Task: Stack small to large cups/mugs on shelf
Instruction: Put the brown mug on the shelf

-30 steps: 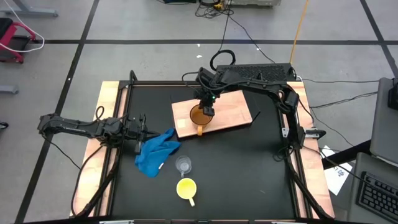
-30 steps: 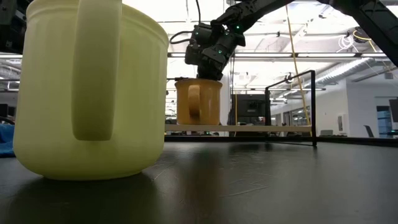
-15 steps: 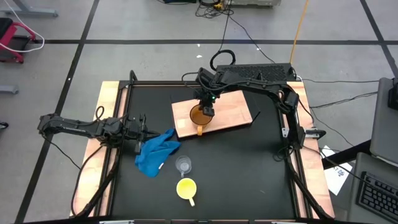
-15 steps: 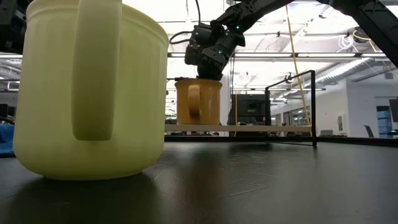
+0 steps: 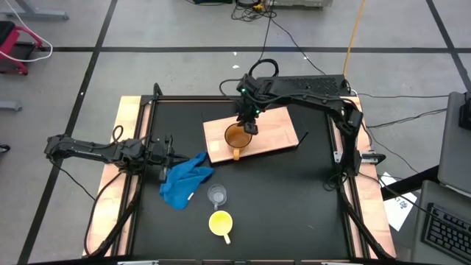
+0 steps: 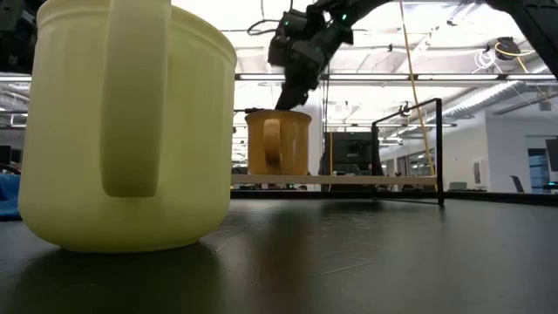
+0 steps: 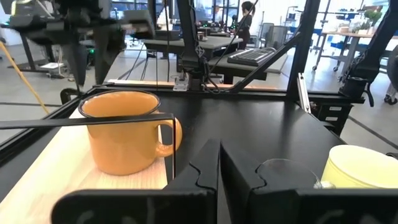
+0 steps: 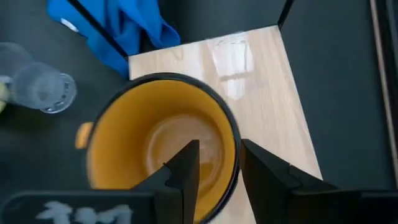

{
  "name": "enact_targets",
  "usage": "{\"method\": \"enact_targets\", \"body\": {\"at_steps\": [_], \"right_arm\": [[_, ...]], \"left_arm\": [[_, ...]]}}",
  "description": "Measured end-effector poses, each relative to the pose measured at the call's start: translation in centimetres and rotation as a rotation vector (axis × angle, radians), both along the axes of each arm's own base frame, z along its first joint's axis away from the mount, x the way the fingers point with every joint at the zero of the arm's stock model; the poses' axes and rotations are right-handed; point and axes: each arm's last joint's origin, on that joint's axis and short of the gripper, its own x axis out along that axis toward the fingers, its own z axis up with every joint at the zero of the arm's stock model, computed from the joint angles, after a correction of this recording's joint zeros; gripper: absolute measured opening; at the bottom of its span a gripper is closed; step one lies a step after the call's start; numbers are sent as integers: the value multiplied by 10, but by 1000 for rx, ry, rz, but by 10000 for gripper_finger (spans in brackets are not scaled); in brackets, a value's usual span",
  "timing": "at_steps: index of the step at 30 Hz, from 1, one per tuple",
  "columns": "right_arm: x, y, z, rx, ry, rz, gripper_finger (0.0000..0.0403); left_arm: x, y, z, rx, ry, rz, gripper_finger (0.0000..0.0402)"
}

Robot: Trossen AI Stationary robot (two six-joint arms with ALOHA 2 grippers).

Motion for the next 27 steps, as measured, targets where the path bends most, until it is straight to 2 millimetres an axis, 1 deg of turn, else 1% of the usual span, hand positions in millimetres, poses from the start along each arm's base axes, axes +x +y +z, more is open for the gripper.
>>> {"method": "enact_targets", "body": {"at_steps": [8, 12, 15, 18, 20, 24, 27], "right_arm": [[-28, 14, 38, -1, -11, -4, 106], [-40, 19, 52, 10, -20, -25, 96], [-46, 23, 59, 21, -28, -33, 74], [-51, 30, 66, 26, -71, -18, 32], [-55, 37, 64, 17, -99, -6, 9], [-73, 51, 56, 4, -168, -2, 6], [-93, 64, 48, -11, -212, 13, 1]], "left_arm": [[0, 0, 1, 4, -7, 0, 19], [0, 0, 1, 0, -7, 1, 19], [0, 0, 1, 0, -8, 1, 19], [0, 0, 1, -3, -9, 1, 19], [0, 0, 1, -6, -9, 1, 19], [0, 0, 1, -6, -13, 1, 19], [0, 0, 2, -5, -24, 1, 19]]}}
